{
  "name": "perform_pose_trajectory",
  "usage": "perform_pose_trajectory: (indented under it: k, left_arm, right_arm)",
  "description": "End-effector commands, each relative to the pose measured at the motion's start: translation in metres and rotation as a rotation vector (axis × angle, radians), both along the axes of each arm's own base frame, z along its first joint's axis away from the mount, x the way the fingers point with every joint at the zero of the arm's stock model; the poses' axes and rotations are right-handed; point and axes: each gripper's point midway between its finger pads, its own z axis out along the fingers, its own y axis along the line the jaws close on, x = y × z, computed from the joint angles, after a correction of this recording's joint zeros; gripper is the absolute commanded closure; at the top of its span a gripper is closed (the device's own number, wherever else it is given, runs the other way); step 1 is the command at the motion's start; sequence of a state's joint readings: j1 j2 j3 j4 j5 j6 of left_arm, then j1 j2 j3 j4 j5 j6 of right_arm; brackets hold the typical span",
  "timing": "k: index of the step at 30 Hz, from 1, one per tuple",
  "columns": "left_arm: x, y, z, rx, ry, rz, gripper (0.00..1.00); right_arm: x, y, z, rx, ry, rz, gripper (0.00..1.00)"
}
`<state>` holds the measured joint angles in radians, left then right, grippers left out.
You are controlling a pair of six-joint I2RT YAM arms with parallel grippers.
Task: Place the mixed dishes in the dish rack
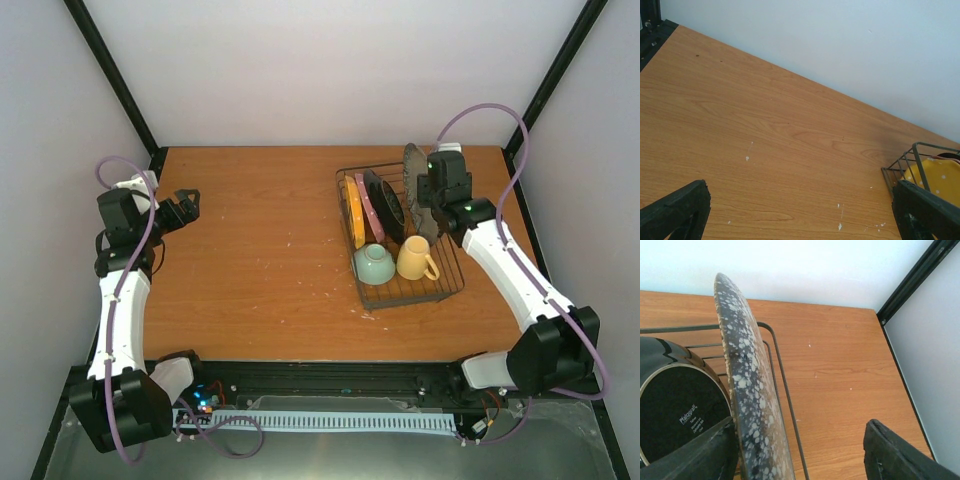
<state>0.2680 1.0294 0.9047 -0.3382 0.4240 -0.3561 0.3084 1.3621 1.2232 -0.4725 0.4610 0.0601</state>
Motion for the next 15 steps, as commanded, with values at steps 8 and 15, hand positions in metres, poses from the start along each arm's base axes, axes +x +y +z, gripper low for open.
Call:
perform_pose_trajectory:
  k: [8,15]
  left_arm:
    - [0.000,-0.005,0.012,-0.011,-0.037,-0.020,0.00]
    - [0.000,-0.008,0.014,-0.028,-0.042,-0.032,0.00]
  right_arm:
    - [-0.028,-0.010,0.098,0.101,-0.264,-0.019,0.27]
    - [-0.045,0.026,0.127,0.239,-0.317,0.193,0.27]
